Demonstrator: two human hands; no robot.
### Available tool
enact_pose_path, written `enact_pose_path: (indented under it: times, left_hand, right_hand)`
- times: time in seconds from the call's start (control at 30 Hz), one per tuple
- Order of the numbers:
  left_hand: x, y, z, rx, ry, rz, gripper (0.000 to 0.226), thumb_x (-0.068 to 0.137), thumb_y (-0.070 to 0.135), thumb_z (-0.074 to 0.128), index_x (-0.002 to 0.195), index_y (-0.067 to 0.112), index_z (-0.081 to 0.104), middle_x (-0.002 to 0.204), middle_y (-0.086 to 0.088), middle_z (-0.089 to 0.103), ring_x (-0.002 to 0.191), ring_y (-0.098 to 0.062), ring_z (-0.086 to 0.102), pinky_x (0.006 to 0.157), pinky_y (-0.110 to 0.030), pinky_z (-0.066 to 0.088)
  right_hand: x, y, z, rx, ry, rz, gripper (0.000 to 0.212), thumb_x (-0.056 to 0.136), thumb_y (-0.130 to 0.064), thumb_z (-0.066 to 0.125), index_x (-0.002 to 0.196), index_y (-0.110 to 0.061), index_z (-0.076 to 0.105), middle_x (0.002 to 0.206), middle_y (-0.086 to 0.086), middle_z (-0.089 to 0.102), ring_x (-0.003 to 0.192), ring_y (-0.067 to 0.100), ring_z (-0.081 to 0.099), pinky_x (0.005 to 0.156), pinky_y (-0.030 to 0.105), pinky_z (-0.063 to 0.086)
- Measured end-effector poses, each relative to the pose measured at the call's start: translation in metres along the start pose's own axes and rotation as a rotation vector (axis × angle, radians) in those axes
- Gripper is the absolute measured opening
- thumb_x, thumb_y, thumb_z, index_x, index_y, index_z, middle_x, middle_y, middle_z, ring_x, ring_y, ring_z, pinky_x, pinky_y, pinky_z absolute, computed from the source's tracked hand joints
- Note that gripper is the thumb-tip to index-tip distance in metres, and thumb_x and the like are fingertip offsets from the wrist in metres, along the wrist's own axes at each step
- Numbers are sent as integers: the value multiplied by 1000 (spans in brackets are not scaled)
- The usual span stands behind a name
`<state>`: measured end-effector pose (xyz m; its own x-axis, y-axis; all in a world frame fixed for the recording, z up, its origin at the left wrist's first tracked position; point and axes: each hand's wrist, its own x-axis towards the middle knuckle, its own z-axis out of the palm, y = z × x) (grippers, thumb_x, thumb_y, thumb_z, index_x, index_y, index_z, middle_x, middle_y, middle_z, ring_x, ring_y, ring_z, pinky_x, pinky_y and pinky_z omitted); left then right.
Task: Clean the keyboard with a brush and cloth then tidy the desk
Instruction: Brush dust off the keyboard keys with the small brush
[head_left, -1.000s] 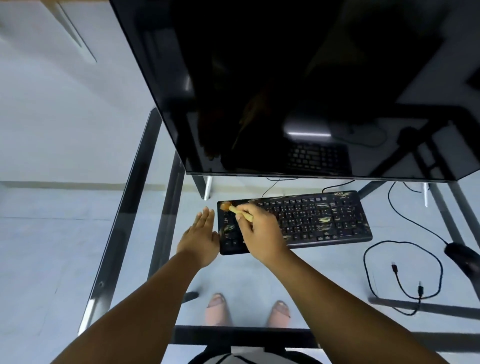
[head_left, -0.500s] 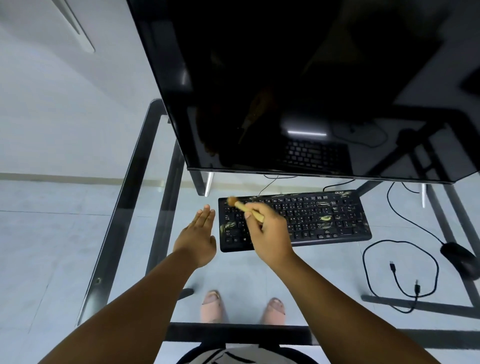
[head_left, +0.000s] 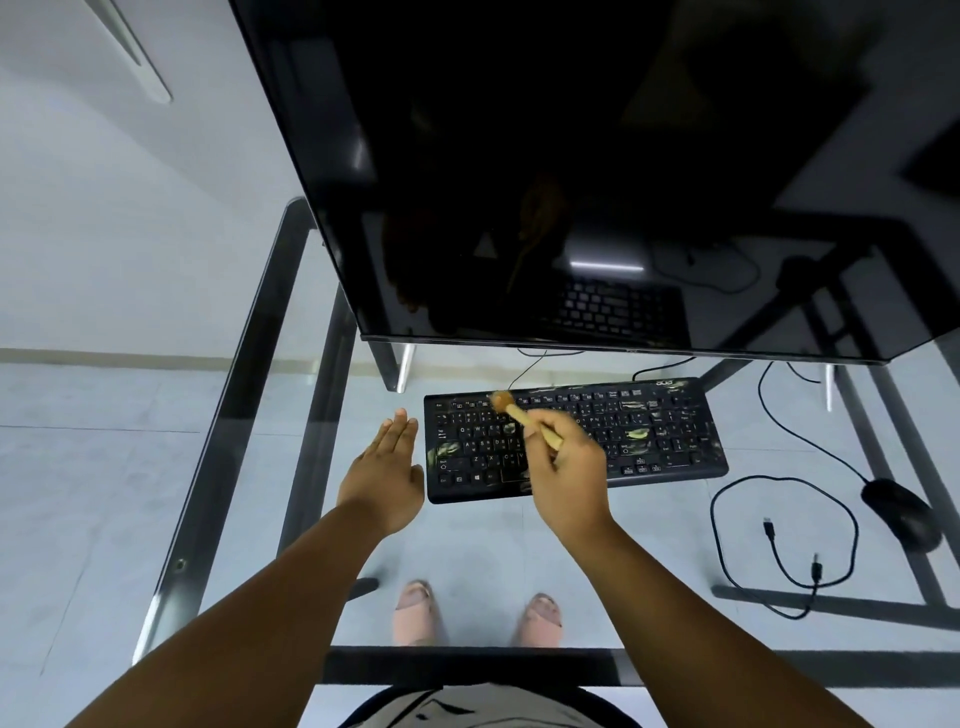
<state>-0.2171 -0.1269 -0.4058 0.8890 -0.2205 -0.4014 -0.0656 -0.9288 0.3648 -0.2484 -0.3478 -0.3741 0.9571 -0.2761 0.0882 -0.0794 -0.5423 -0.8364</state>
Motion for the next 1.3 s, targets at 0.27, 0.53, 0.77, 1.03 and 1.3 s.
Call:
enact_pose_path:
  times: [0.27, 0.53, 0.77, 1.03, 1.3]
  left_hand:
    - [0, 19, -3, -127, 102, -50, 62, 102, 32, 33, 155, 14, 7, 164, -1, 0, 150, -18, 4, 119, -38, 17]
    - [5, 42, 4, -98, 216, 26, 69, 98, 40, 42, 154, 13, 13, 163, -3, 8, 150, -20, 10, 120, -39, 19]
    - [2, 62, 17, -63, 210, 9, 72, 97, 43, 41, 155, 14, 8, 163, -2, 3, 150, -18, 3, 122, -39, 13]
    - [4, 82, 26, -35, 193, 27, 73, 97, 44, 39, 155, 15, 6, 163, -1, -1, 150, -18, -2, 122, -37, 8]
    - [7, 105, 30, -6, 193, 61, 71, 98, 46, 36, 156, 18, 5, 163, 4, -3, 150, -14, -6, 121, -36, 4]
  right_hand:
    - [9, 9, -16, -24, 63, 39, 15, 94, -16, 58, 105, -17, 68, 66, -8, 63, 46, 10, 47, 44, 24, 37]
    - [14, 18, -36, -2, 62, 61, 13, 93, -14, 58, 102, -16, 68, 60, -2, 62, 42, 12, 45, 41, 29, 35]
    - [14, 34, -58, -1, 161, 91, 15, 94, -16, 57, 104, -17, 68, 63, -5, 63, 47, 15, 51, 44, 30, 41]
    - [23, 46, -76, -8, 198, 116, 15, 94, -15, 56, 105, -16, 67, 67, -2, 64, 52, 15, 53, 48, 29, 42]
    - [35, 54, -92, -33, 211, 130, 16, 95, -15, 55, 105, -16, 67, 68, -6, 64, 51, 19, 55, 47, 31, 44]
